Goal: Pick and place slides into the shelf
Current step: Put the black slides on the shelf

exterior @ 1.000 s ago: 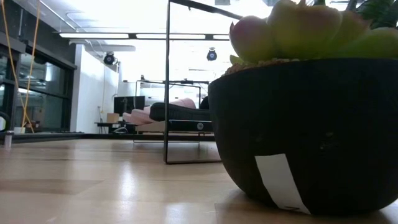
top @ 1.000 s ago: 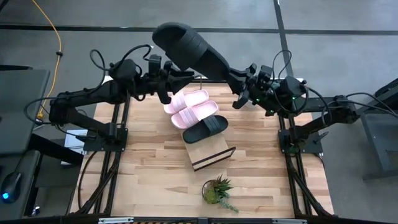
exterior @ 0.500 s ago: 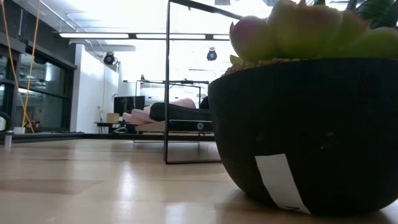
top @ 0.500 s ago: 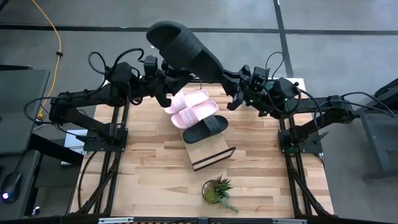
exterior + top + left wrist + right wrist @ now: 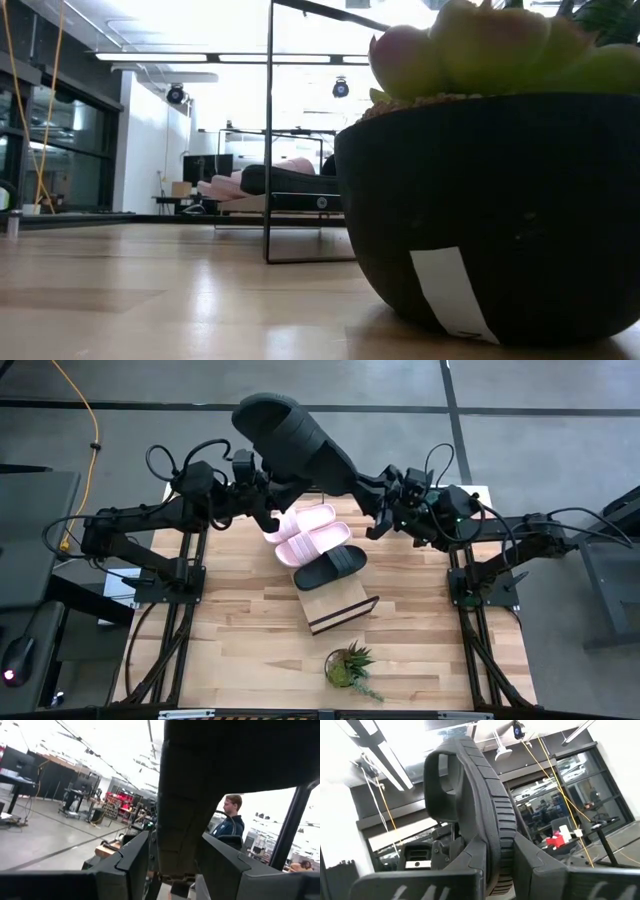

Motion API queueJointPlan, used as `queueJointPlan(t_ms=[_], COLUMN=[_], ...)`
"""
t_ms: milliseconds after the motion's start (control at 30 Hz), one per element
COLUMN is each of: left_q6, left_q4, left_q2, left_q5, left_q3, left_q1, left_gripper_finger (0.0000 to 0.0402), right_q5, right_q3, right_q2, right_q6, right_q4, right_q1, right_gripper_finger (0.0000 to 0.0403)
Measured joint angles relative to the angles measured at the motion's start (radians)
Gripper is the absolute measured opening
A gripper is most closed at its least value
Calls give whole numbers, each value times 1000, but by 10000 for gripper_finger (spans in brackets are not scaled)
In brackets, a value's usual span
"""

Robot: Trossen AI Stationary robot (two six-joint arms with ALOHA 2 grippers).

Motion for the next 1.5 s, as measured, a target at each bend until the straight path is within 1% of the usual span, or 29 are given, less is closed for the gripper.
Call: queueJointPlan(t_ms=[267, 367, 600, 700, 900, 967, 1033, 1200, 1400, 1500], left_q6=[2, 2, 2, 3, 22, 26, 26, 27, 28, 27], left_q4=[34, 32, 53, 53, 55, 56, 59, 70, 72, 72], left_q2=[13, 16, 23, 23, 23, 23, 23, 23, 23, 23], left_q5=[0, 34, 44, 44, 43, 43, 43, 44, 44, 44], left_q3=[0, 0, 0, 0, 0, 0, 0, -1, -1, -1], left_q1=[0, 1, 2, 2, 3, 3, 3, 3, 3, 3], left_gripper_finger=[152, 152, 150, 135, 77, 65, 64, 78, 58, 54], right_q5=[-2, -8, -15, -14, -16, -17, -20, -25, -23, -23], right_q3=[0, 0, 0, 0, 0, 0, 0, 0, 0, 0], right_q2=[6, 6, 6, 6, 6, 6, 6, 6, 6, 6], right_q6=[3, 2, 16, 12, 17, 17, 17, 16, 12, 12], right_q4=[-9, -9, -8, -8, -7, -7, -6, -5, -4, -4], right_q1=[0, 0, 0, 0, 0, 0, 0, 0, 0, 0], right_gripper_finger=[28, 28, 28, 28, 28, 28, 28, 28, 28, 28])
